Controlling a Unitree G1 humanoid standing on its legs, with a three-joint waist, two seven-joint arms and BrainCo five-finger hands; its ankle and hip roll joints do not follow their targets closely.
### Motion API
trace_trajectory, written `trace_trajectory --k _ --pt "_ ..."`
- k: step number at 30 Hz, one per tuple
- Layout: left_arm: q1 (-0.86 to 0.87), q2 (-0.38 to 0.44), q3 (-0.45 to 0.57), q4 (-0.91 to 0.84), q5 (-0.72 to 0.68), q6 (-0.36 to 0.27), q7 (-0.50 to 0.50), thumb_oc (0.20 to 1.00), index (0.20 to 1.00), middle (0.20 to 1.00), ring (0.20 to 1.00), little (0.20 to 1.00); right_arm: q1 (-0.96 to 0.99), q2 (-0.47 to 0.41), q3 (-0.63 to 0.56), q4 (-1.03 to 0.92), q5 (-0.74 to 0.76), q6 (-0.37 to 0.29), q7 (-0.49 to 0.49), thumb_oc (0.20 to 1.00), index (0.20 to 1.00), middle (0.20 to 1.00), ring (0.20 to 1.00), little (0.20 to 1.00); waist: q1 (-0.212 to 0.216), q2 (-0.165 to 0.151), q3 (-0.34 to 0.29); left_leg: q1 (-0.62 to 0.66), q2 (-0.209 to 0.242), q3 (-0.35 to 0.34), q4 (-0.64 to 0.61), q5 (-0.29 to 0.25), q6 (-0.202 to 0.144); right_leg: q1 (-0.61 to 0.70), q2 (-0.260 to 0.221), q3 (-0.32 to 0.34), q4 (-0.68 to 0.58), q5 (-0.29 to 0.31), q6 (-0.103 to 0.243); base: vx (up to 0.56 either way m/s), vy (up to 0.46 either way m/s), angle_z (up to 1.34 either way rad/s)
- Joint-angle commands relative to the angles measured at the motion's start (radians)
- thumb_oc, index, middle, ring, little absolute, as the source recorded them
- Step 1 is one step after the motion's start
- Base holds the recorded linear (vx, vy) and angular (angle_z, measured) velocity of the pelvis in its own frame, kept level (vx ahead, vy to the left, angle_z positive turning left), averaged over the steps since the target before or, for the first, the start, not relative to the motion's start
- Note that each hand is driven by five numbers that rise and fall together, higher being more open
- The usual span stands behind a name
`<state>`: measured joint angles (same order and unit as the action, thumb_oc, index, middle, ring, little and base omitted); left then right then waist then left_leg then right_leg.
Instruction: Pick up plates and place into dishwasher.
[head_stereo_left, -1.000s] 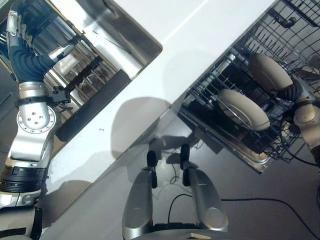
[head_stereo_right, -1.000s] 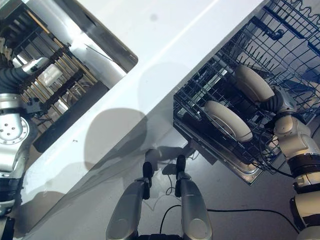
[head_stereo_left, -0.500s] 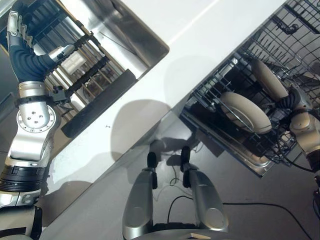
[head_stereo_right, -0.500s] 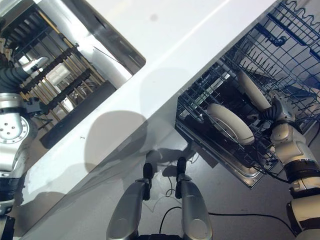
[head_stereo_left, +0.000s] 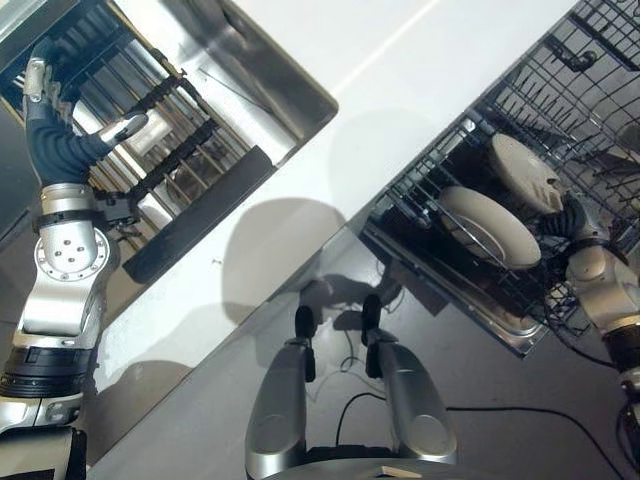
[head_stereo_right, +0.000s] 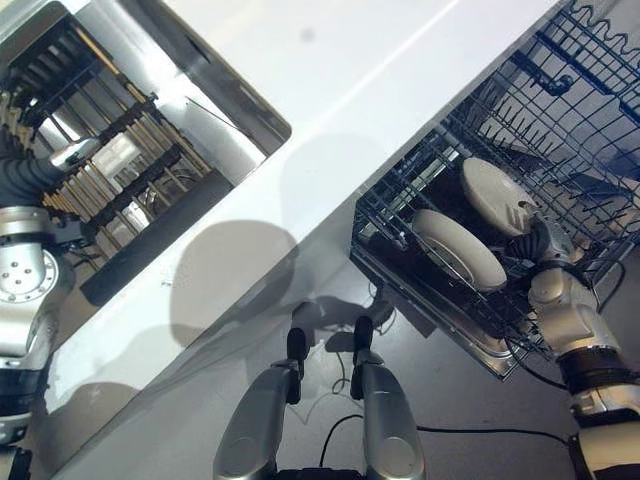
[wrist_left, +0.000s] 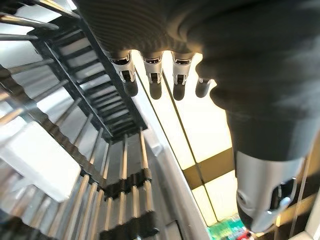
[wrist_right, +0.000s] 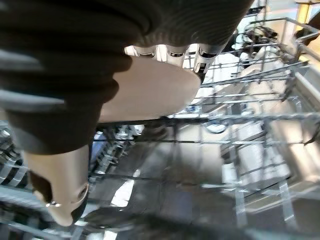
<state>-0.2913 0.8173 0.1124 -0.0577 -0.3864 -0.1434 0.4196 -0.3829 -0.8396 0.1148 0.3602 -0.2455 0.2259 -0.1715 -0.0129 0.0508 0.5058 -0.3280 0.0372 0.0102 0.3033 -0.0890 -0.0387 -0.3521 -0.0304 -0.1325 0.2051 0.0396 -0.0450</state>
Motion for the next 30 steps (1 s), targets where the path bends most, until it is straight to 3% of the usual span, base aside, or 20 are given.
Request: trace_trajectory --k 1,12,15,20,30 --pt "0.042 -0.055 0.056 -0.044 0.003 -0.075 0.004 1.000 1.000 1.000 1.000 1.000 -0.001 -0.041 -0.067 -0.136 -0.111 0.013 -0.045 1.000 1.000 1.000 1.000 1.000 -0.025 0.007 -0.030 -0.054 0.035 -0.013 -0.018 0.087 -0.031 0.043 -0.039 0.031 -0.006 -0.049 0.071 0.02 0.038 -0.05" --pt "0.114 -0.097 0.114 -0.065 0.000 -0.073 -0.009 1.000 1.000 1.000 1.000 1.000 0.073 -0.018 -0.189 -0.328 -0.195 -0.037 -0.093 1.000 1.000 1.000 1.000 1.000 -0.049 0.018 -0.052 -0.028 0.035 0.006 -0.030 0.079 -0.030 0.046 -0.040 0.049 0.000 -0.058 0.071 0.03 0.048 -0.03" --pt "0.123 -0.105 0.120 -0.070 -0.006 -0.070 -0.008 1.000 1.000 1.000 1.000 1.000 0.086 -0.012 -0.218 -0.367 -0.154 -0.061 -0.150 1.000 1.000 1.000 1.000 1.000 -0.054 0.023 -0.055 -0.021 0.036 0.011 -0.033 0.077 -0.030 0.048 -0.041 0.052 0.002 -0.061 0.071 0.02 0.060 -0.04" --pt "0.164 -0.167 0.129 -0.068 0.011 -0.093 -0.011 1.000 1.000 1.000 1.000 1.000 0.151 0.067 -0.299 -0.462 -0.049 -0.159 -0.300 1.000 1.000 1.000 1.000 1.000 -0.070 0.035 -0.073 -0.005 0.033 0.023 -0.035 0.069 -0.028 0.046 -0.042 0.064 0.009 -0.067 0.073 0.03 0.102 -0.09" --pt "0.251 -0.244 0.158 -0.083 -0.013 -0.128 -0.050 1.000 1.000 1.000 1.000 1.000 0.289 0.151 -0.364 -0.507 0.042 -0.221 -0.405 1.000 1.000 1.000 1.000 1.000 -0.086 0.062 -0.136 0.070 0.020 0.068 -0.055 0.041 -0.021 0.090 -0.071 0.088 -0.016 -0.071 0.082 0.02 0.145 -0.07"
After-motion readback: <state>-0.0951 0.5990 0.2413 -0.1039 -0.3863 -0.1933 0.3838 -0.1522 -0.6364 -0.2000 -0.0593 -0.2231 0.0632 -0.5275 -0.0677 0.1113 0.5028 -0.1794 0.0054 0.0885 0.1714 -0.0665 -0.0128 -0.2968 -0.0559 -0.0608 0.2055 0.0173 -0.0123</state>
